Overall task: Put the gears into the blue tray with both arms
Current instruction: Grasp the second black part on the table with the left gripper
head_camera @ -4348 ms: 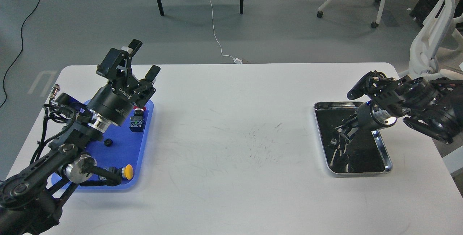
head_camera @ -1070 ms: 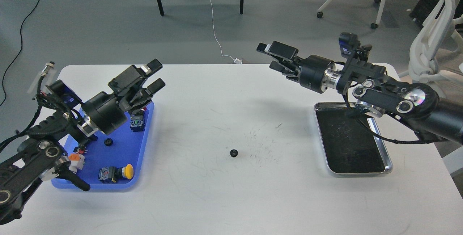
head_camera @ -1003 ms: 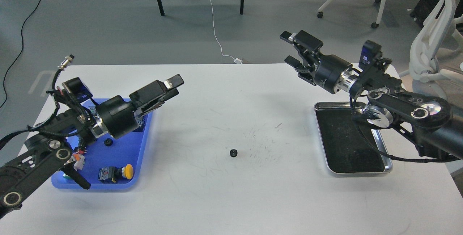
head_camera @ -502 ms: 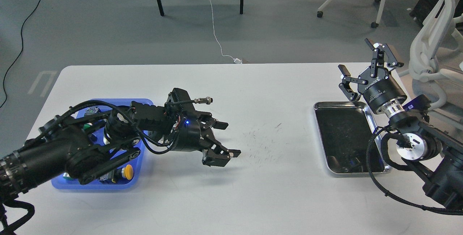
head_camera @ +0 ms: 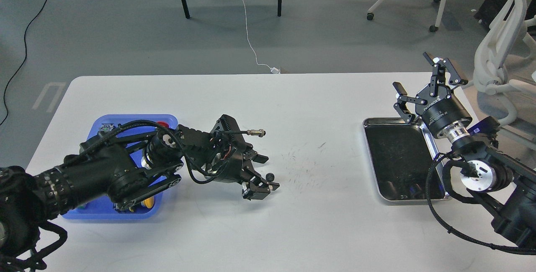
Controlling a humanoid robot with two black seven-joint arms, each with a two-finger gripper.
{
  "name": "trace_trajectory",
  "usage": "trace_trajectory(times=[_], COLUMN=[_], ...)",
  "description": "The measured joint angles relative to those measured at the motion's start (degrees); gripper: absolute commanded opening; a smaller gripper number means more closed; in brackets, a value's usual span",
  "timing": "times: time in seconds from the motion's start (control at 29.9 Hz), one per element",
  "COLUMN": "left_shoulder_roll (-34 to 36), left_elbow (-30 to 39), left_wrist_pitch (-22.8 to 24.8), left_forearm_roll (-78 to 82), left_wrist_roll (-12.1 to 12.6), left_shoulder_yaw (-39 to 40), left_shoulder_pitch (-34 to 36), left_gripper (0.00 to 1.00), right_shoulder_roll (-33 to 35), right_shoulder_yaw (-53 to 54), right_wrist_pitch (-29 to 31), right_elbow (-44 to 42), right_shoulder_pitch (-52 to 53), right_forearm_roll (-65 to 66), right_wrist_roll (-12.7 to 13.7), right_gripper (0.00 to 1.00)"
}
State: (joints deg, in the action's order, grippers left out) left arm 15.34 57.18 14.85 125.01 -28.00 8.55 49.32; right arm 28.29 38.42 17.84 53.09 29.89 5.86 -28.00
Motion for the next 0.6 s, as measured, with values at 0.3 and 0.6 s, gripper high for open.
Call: trace_trajectory(times=[0.3,0.6], left_shoulder_roll=[0.0,-0.6], left_elbow=[-1.4,-1.3], left_wrist_pitch=[-0.2,-0.3], left_forearm_roll=[0.0,0.0], left_wrist_roll=[0.0,0.0], left_shoulder_yaw=[-0.1,0.0], left_shoulder_pitch=[-0.6,-0.6], left_gripper=[0.59,0.59], right_shoulder_roll=[0.0,-0.1], right_shoulder_yaw=[-0.2,-0.3], right_wrist_pitch=[0.0,0.0], right_elbow=[0.0,0.0], right_shoulder_pitch=[-0.1,-0.1], right_forearm_roll=[0.0,0.1], right_wrist_roll=[0.0,0.0], right_gripper=[0.98,0.98])
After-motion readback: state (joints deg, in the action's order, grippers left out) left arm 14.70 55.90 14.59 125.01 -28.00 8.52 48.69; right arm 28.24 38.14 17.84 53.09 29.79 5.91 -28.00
